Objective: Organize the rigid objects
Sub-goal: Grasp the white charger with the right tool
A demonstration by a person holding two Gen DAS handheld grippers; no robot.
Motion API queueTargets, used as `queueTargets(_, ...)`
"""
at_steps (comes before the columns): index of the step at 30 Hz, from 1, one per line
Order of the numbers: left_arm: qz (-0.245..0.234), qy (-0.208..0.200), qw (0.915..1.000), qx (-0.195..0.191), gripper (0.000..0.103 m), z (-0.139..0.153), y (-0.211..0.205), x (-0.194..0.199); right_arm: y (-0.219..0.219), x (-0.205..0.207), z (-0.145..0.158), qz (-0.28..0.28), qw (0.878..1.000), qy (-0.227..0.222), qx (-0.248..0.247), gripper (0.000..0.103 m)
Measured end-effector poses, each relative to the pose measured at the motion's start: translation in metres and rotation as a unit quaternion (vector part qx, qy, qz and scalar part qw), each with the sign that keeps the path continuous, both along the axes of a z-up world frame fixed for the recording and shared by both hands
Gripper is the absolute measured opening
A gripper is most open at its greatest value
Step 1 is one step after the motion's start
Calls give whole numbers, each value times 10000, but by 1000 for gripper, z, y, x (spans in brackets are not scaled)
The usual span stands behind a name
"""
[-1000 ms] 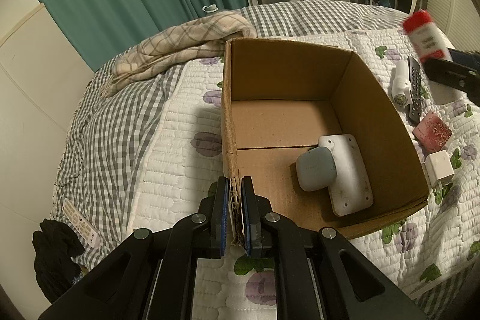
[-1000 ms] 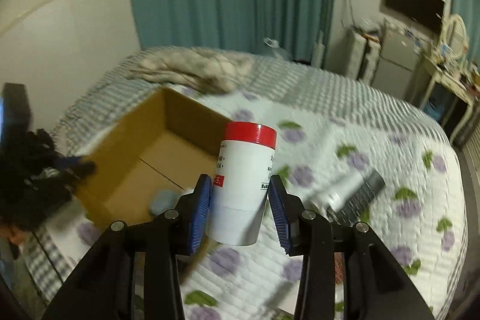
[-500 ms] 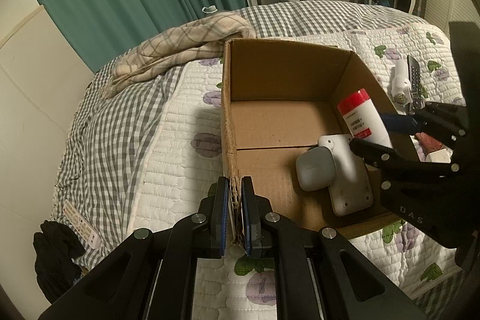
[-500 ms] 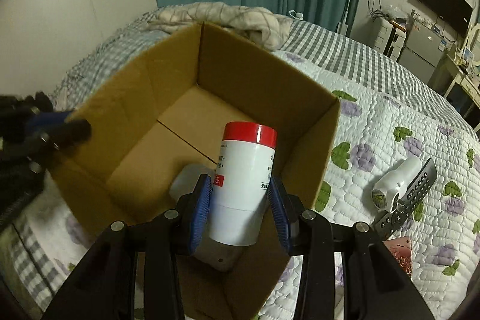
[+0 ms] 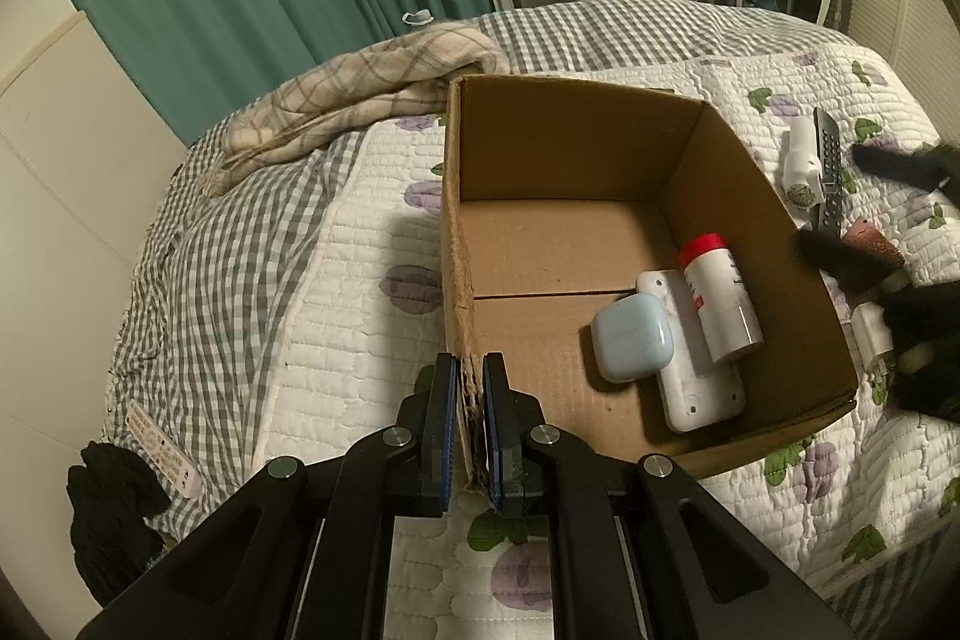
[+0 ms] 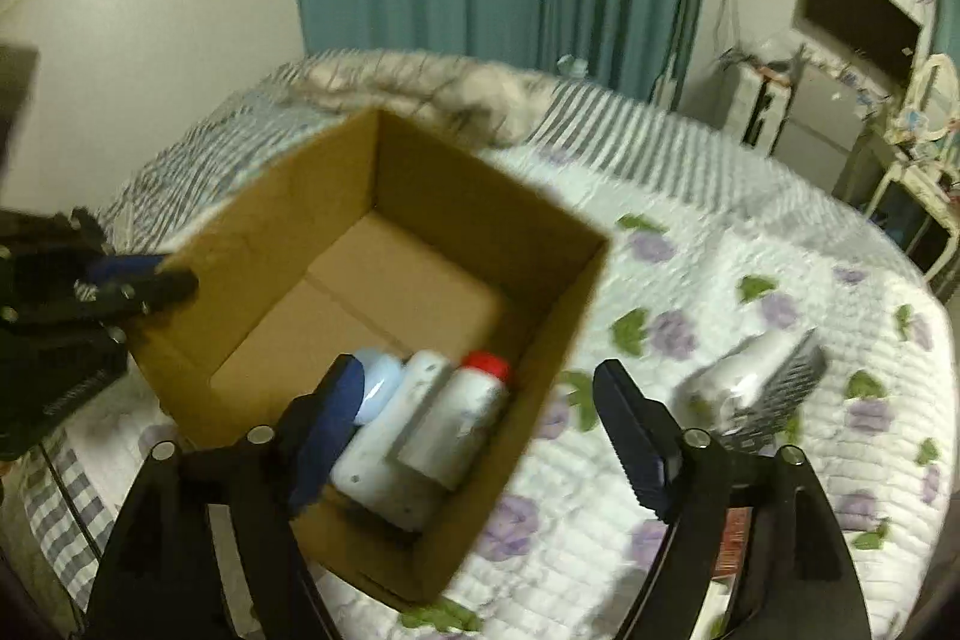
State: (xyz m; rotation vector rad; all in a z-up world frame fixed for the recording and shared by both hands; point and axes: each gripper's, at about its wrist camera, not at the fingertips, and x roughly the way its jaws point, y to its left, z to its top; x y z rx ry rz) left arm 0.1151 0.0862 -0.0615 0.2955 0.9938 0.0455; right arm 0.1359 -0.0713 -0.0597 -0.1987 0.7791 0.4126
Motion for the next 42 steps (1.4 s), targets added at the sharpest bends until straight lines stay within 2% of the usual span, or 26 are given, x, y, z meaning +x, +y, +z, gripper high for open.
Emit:
queueTargets(2, 0, -2, 10000, -5, 8, 0, 0, 0, -14, -2, 12, -181, 9997, -125, -44, 91)
queueTargets(4, 4, -1, 10000, -4, 8, 0, 0, 0, -32, -7, 23, -417, 9986, -299, -99, 95)
queueTargets(9, -6, 4, 10000, 17, 8, 0, 0, 0, -71, -19, 37, -840, 9942, -530, -413, 96)
queueTargets(14, -5, -2, 10000, 13, 8, 0, 0, 0, -99, -31, 24, -1148, 9886, -471, -848, 96)
queueTargets(18, -10, 2, 10000, 27, 8, 0, 0, 0, -117, -40, -11, -1191, 9866, -54, -1116, 96)
queueTargets(21, -4, 3, 10000, 22, 8, 0, -1, -1, -121, -43, -38, -1125, 9871, 326, -1095, 96)
queueTargets(25, -13, 11, 10000, 43, 8, 0, -1, -1, -116, -43, -75, -905, 9871, 848, -1015, 96)
queueTargets(29, -10, 12, 10000, 43, 8, 0, -2, -2, -108, -36, -108, -856, 9796, 1238, -1329, 96)
queueTargets(34, -7, 9, 10000, 37, 8, 0, -1, -2, -109, -28, -114, -911, 9786, 1373, -1229, 95)
queueTargets(41, -9, 10, 10000, 39, 8, 0, -1, -1, -112, -20, -118, -1027, 9759, 1535, -1161, 73)
queueTargets(42, -13, 10, 10000, 46, 8, 0, -1, -1, -112, -20, -119, -1014, 9758, 1562, -1144, 72)
